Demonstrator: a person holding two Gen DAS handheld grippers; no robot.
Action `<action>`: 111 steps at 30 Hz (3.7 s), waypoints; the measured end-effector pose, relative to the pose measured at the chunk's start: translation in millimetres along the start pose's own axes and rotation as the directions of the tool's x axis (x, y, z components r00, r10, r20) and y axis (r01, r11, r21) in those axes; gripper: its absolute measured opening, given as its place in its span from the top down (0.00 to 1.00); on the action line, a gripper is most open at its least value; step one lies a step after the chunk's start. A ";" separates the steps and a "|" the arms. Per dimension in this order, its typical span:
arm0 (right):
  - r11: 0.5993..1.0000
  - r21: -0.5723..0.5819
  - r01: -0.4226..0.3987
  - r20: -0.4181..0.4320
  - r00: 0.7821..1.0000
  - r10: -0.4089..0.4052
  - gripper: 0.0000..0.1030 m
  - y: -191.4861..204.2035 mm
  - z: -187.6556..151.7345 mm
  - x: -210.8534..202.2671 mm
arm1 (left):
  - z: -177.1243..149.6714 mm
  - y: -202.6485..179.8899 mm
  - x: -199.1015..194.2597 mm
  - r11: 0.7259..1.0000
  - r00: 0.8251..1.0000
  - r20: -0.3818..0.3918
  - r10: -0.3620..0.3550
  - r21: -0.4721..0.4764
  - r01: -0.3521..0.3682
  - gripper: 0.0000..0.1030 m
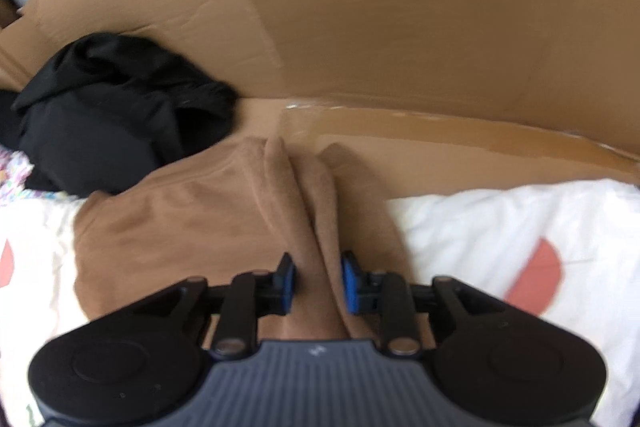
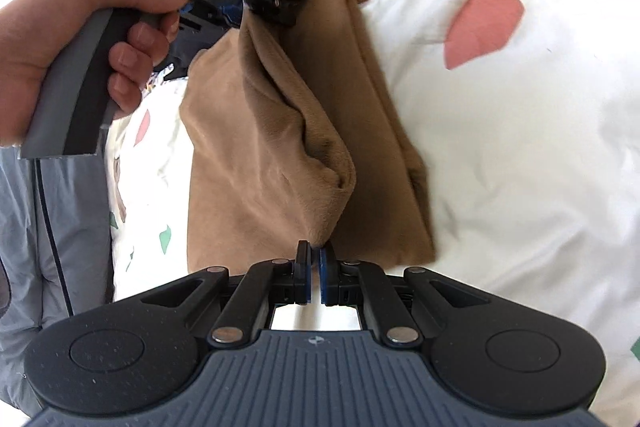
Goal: Fold clothes
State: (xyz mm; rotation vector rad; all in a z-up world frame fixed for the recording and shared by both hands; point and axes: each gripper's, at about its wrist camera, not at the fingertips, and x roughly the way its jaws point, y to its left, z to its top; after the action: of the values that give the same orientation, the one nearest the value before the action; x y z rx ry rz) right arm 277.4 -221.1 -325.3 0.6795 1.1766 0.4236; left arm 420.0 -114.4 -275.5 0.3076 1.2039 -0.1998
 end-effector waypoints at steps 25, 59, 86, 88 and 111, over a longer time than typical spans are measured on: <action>0.992 0.123 -0.011 0.047 0.999 0.006 0.64 -28.5 -8.2 -29.0 | -98.1 124.0 -72.6 0.993 0.992 0.072 -0.107 -0.050 0.111 0.51; 0.954 0.282 -0.101 0.173 0.984 0.053 0.62 -41.5 -1.9 -6.7 | -300.2 183.0 -26.2 0.911 0.938 0.123 -0.324 -0.228 0.345 0.44; 0.990 0.140 -0.003 0.063 0.998 -0.006 0.95 -26.0 -15.8 -24.2 | -316.5 199.6 -41.4 0.891 0.929 0.140 -0.343 -0.264 0.369 0.46; 0.990 0.140 0.008 0.056 0.998 -0.016 0.95 -26.9 -18.8 -23.5 | -315.7 204.6 -44.8 0.886 0.926 0.153 -0.346 -0.273 0.376 0.45; 0.995 0.079 0.064 0.082 0.994 -0.071 0.53 -45.7 -8.2 -28.9 | -296.2 228.6 12.4 0.642 0.827 0.241 -0.509 -0.533 0.551 0.44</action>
State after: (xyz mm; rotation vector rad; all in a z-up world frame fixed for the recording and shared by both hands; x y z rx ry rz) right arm 258.0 -270.6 -338.1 0.7149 1.1364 0.2912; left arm 234.3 200.9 -354.1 -0.6180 1.1998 -0.3342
